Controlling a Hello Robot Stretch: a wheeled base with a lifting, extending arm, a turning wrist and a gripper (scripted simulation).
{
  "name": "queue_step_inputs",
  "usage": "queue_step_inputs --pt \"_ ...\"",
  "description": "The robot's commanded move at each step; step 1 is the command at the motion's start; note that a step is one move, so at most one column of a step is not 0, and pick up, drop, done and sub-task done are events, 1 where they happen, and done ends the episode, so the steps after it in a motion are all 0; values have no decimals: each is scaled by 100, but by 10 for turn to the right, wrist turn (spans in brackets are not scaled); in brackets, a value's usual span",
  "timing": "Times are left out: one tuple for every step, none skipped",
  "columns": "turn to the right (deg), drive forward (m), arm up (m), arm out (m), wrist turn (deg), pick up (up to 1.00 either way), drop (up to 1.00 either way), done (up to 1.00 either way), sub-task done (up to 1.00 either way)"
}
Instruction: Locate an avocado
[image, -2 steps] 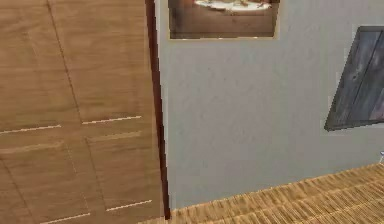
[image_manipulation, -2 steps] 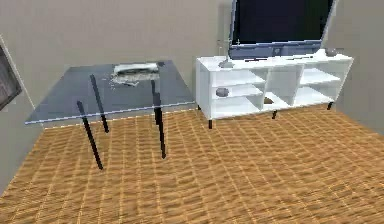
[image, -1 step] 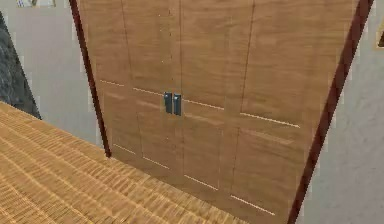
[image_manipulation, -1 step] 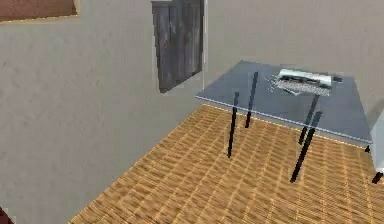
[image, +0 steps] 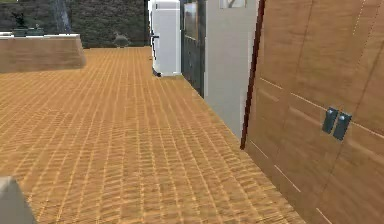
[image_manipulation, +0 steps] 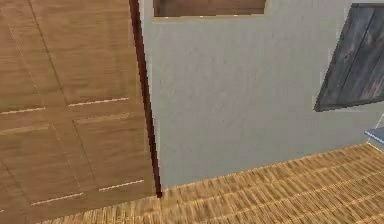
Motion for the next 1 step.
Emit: queue_step_inputs --pt "-210 0 0 0 0 0 0 0 0"
